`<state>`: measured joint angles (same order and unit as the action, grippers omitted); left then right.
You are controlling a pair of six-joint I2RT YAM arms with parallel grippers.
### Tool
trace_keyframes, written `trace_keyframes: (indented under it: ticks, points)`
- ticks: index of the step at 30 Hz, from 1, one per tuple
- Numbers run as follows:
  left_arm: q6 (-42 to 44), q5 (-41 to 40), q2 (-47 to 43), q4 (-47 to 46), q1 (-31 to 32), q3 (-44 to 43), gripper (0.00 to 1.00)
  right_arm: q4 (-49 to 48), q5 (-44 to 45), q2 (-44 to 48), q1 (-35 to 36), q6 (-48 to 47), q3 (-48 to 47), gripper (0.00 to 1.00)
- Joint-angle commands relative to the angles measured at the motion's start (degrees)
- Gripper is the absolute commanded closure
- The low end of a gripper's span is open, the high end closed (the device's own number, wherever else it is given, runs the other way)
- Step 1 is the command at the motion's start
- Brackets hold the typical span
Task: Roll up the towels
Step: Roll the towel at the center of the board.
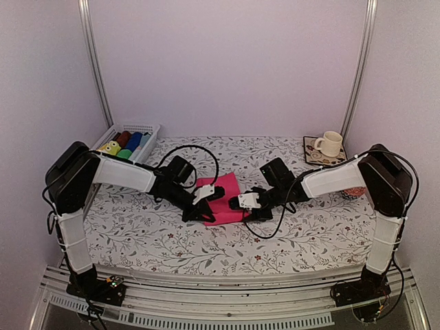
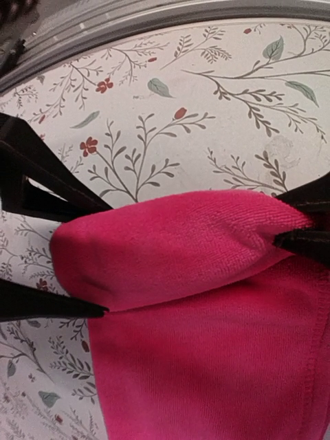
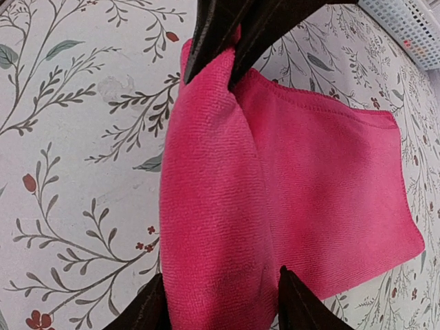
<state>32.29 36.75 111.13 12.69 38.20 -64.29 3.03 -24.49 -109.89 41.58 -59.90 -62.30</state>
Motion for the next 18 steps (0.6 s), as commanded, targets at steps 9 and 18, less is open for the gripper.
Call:
trace_keyframes:
  ticks: [9, 18]
  points:
    - [-1.71, 3.36, 0.88, -1.86, -2.12, 1.19, 1.0, -3.07, 0.32, -1.05, 0.27, 1.51, 1.16, 0.46]
    - [-1.88, 3.74, 1.01, -1.8, -2.16, 1.27, 1.0, -0.91, 0.05, -2.06, 0.33, 3.21, -0.45, 0.84]
